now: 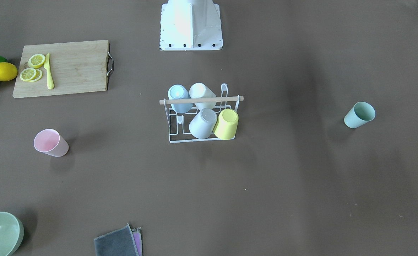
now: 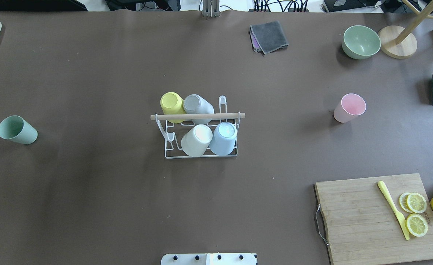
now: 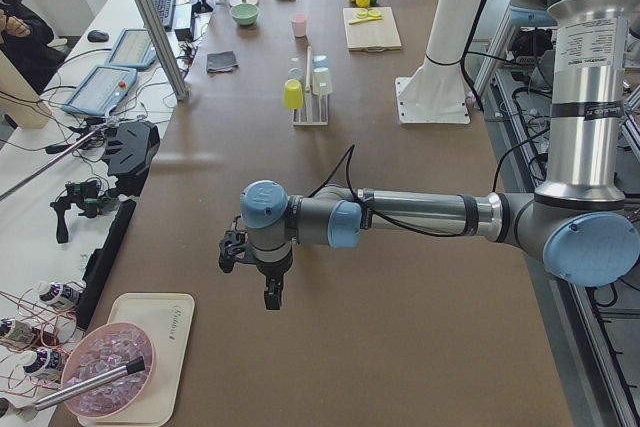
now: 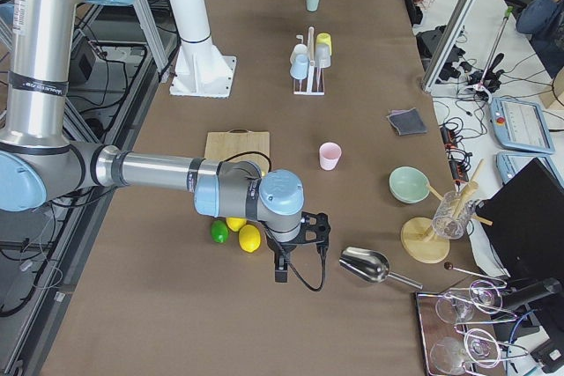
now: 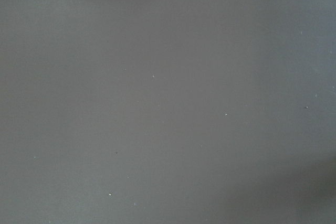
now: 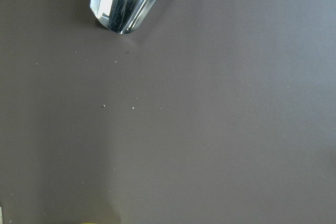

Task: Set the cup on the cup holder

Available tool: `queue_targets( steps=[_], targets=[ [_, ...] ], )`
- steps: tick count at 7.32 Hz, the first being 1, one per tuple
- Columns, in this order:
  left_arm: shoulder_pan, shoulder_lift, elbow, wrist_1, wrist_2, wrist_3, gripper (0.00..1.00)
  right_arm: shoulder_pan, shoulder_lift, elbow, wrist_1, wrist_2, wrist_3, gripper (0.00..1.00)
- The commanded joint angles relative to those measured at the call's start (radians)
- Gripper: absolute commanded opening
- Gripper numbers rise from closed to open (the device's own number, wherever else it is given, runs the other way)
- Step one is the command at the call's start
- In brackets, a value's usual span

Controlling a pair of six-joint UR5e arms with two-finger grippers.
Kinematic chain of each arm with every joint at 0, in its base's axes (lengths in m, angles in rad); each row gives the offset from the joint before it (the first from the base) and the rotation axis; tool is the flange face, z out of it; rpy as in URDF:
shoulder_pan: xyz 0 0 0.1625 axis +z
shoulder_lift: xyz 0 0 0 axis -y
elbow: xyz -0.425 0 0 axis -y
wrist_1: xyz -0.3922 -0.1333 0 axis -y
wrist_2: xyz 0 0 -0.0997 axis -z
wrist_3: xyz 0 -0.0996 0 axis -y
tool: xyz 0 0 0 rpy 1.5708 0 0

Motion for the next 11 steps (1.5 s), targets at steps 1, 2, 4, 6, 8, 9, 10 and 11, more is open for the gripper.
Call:
queue_targets(
  steps=[1, 2, 4, 6, 8, 9, 10, 11],
  targets=[
    [0.000, 0.001, 0.002, -0.013, 0.003, 0.001, 0.99, -0.002, 0.005, 0.000, -0.011, -0.002, 0.003, 1.00],
    [-0.001, 0.001, -0.001, -0.015, 0.000, 0.001, 0.99, -0.008, 0.006, -0.003, -0.011, -0.003, 0.002, 1.00],
    [0.000, -0.001, 0.002, -0.015, 0.006, 0.001, 0.99, -0.017, 0.008, -0.008, -0.008, -0.015, -0.001, 1.00],
    [0.002, -0.001, 0.005, -0.015, 0.008, 0.000, 0.99, -0.048, 0.012, -0.008, -0.003, -0.049, -0.011, 1.00],
    [0.002, -0.010, 0.011, -0.012, 0.009, 0.000, 0.99, -0.048, 0.019, 0.000, -0.003, -0.031, -0.005, 1.00],
    [0.002, -0.012, 0.011, -0.012, 0.009, 0.000, 0.99, -0.051, 0.019, -0.003, -0.006, -0.028, 0.000, 1.00],
    [0.002, -0.010, 0.011, -0.015, 0.009, 0.001, 0.99, -0.054, 0.064, -0.038, -0.005, -0.026, 0.000, 1.00],
    [0.002, -0.010, 0.009, -0.013, 0.009, 0.001, 0.99, -0.064, 0.106, -0.054, -0.008, -0.028, 0.003, 1.00]
  ],
)
